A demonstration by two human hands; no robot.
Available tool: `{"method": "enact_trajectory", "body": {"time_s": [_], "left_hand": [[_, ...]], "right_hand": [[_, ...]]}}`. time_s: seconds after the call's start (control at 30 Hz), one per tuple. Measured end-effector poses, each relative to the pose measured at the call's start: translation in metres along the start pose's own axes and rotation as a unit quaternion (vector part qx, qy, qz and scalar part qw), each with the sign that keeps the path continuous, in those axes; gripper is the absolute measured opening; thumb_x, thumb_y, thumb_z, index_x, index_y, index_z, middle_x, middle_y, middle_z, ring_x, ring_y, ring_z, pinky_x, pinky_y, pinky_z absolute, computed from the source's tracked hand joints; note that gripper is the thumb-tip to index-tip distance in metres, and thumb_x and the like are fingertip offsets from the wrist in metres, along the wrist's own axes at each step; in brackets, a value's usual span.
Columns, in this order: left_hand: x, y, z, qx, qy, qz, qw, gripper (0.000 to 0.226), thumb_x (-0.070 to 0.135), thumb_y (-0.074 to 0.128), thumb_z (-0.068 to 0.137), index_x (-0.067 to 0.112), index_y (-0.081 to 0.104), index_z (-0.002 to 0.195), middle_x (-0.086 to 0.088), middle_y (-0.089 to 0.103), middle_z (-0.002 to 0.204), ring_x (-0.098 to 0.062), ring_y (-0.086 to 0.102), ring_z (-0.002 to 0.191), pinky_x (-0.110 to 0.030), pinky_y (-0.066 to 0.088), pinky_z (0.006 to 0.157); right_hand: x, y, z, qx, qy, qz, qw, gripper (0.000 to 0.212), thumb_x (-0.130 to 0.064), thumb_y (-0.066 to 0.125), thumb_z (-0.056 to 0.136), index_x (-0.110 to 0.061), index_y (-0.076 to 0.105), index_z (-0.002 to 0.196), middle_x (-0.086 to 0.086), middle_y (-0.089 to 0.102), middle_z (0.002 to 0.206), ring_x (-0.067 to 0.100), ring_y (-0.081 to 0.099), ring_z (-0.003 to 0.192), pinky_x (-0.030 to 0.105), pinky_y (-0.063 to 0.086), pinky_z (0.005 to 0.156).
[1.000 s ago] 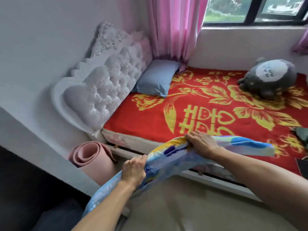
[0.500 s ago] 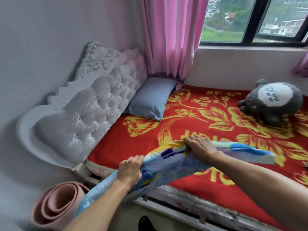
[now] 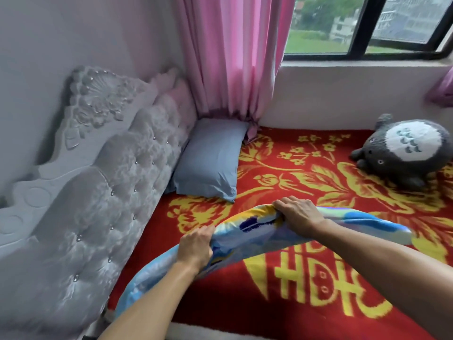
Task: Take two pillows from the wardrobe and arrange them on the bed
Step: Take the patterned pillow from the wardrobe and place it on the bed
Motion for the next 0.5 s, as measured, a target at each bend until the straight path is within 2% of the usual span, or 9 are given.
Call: {"method": "enact_trajectory", "body": {"time_s": [0.2, 0.33, 0.5], "left_hand": [[-0.038, -0.007, 0.046, 0.022, -0.035, -0.002, 0.999, 0.034, 0.007, 0.051, 0.073, 0.023, 0.056, 0.102, 0.001, 0.068, 0.096, -0.029, 0.063, 0.09, -0.038, 0.048, 0.069], [-0.065, -0.007, 0.07, 0.044, -0.073, -0.012, 0.996, 0.035, 0.007, 0.051, 0.073, 0.023, 0.059, 0.103, 0.0, 0.069, 0.097, -0.029, 0.064, 0.091, -0.037, 0.048, 0.066], [-0.09, 0.004, 0.107, 0.056, -0.128, -0.026, 0.99, 0.024, 0.006, 0.053, 0.073, 0.018, 0.059, 0.093, -0.003, 0.07, 0.091, -0.032, 0.064, 0.086, -0.038, 0.048, 0.063]], "right_hand": [[-0.004, -0.015, 0.082, 0.011, -0.032, 0.0, 0.999, 0.029, -0.022, 0.047, 0.09, -0.024, 0.048, 0.119, 0.001, 0.059, 0.113, 0.025, 0.054, 0.11, 0.04, 0.048, 0.081], [-0.012, -0.015, 0.149, 0.026, -0.072, 0.003, 0.997, 0.03, -0.022, 0.046, 0.091, -0.024, 0.05, 0.121, 0.002, 0.06, 0.114, 0.026, 0.055, 0.11, 0.039, 0.045, 0.078], [-0.015, 0.002, 0.24, 0.013, -0.121, -0.001, 0.993, 0.032, -0.024, 0.047, 0.091, -0.024, 0.05, 0.122, 0.003, 0.061, 0.114, 0.027, 0.055, 0.11, 0.041, 0.046, 0.084]]}}
Point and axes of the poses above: each hand's wrist, its own z-axis towards the middle knuckle, its own y-axis out of the palm, x = y × z, the point moved 2 cm from there along z, towards the middle knuckle
